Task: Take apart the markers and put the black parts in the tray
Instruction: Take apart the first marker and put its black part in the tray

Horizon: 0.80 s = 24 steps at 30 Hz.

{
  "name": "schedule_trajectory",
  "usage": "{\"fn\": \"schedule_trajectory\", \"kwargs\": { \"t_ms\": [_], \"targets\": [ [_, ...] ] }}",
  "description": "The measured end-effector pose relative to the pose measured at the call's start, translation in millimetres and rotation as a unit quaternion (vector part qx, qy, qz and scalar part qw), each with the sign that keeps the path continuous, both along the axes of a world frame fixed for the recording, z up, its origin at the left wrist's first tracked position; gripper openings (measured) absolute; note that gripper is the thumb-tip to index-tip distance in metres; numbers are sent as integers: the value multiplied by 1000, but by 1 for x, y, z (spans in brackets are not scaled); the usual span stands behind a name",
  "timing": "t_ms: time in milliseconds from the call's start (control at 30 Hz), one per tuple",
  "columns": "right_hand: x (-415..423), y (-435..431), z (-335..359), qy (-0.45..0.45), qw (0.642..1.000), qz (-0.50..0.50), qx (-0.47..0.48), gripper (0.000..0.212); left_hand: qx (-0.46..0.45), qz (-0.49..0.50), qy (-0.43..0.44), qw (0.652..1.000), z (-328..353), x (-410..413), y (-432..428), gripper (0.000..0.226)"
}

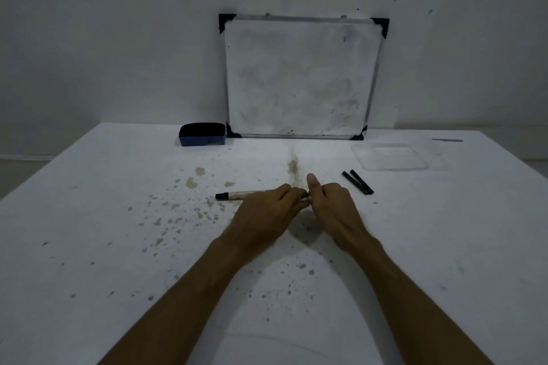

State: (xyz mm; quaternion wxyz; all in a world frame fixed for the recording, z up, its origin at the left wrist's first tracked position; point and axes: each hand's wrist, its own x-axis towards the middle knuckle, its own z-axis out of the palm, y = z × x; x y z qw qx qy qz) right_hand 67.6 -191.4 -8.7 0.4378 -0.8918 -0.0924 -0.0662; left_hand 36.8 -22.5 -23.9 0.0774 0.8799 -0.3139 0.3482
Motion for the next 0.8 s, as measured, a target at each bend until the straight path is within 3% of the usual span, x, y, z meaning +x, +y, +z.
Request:
{"fn": "schedule_trajectory", "kwargs": {
  "t_ms": [100, 167, 300, 367, 400, 467, 567, 667, 800],
  "targets": [
    [2, 1, -3, -11, 999, -30, 21, 64, -30, 20, 61, 997, 1, -1, -2, 42],
    [2, 1, -4, -42, 998, -19, 37, 64, -71, 13, 160, 984, 5, -2, -2, 49],
    [1, -6, -2, -164, 984, 62, 35, 59, -197, -43, 327, 923, 14, -5, -7, 32],
    [-3, -7, 3, -190, 978, 86, 14, 56, -250, -47, 379, 890, 16, -10, -8, 33],
    [-5, -6, 1, -207, 973, 102, -5, 58, -256, -45, 383, 887, 15, -13, -6, 33],
    [-6, -2, -2, -181, 980, 81, -15, 67, -224, -29, 328, 917, 11, -17, 0, 25],
    [-4, -2, -3, -60, 997, 56, 9, 65, -156, 19, 202, 967, 11, -15, 10, 32],
    [-6, -5, 3, -4, 997, 62, 35, 62, -152, 4, 152, 977, 13, -12, 14, 36],
    [-7, -2, 3, -1, 998, 35, 45, 57, -163, -6, 172, 971, 12, -12, 12, 41]
  ]
}}
